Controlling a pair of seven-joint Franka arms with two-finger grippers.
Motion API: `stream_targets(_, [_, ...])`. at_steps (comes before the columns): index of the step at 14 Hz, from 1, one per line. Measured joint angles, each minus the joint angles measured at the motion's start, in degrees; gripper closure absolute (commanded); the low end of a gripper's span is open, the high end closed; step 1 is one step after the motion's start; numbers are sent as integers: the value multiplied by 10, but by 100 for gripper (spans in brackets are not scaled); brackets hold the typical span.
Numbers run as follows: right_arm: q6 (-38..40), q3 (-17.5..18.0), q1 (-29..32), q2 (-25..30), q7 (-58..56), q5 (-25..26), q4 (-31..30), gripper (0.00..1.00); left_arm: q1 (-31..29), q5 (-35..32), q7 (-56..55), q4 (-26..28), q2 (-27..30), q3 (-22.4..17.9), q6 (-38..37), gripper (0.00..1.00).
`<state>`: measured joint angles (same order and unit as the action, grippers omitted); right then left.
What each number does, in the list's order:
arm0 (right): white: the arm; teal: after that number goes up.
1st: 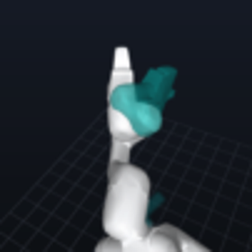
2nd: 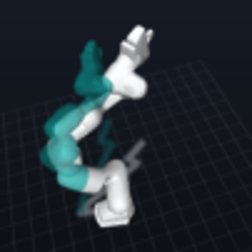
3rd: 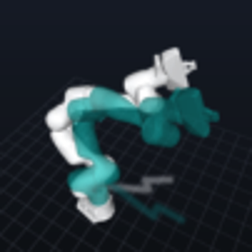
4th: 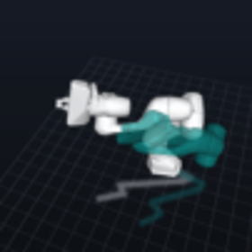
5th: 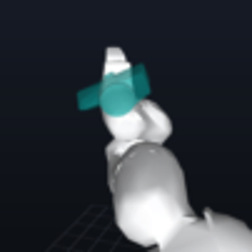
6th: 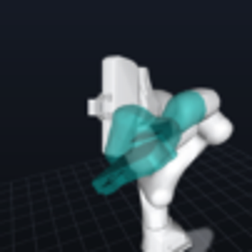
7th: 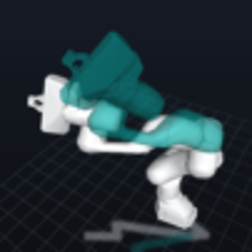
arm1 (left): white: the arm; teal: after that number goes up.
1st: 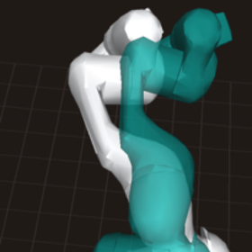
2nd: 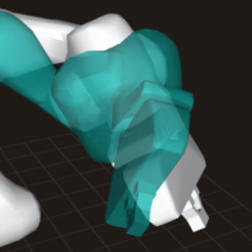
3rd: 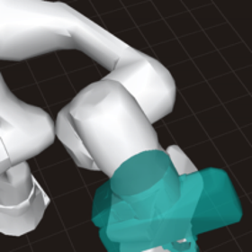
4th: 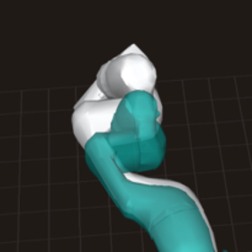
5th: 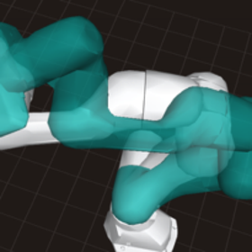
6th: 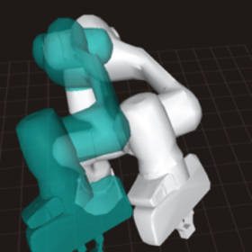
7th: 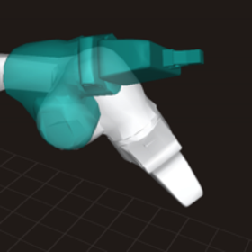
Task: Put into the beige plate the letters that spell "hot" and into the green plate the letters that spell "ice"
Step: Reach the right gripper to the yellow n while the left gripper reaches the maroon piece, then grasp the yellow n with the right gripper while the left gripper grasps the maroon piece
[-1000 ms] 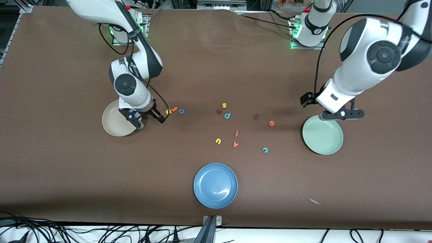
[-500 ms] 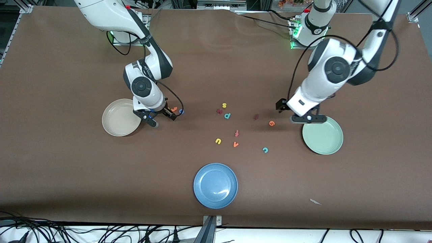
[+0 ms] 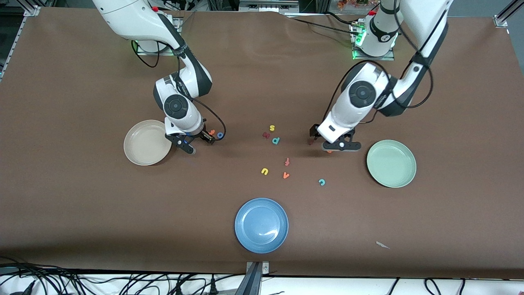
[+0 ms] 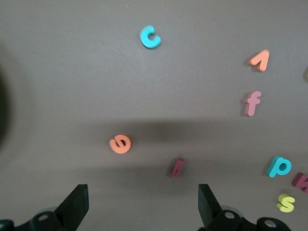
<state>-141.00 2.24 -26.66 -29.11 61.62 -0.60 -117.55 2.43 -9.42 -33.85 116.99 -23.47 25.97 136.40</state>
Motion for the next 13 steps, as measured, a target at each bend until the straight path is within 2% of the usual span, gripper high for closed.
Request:
stream_targets(1, [-1,0,0,-1,0,0,0,24,4,-10,-7,0,-14,0,6,0])
stream_targets(5, [-1,0,0,-4,0,0,1,43,16,-36,-18,-3,-48,0,29,0])
stream_targets(9, [-1,0,0,-5,0,0,3,44,28,-117,-83,-7,-84,0,45,0])
stream_targets(13, [-2,0,0,-5,0,0,4,63,31,-144,-109,-20,-109,0,50,12])
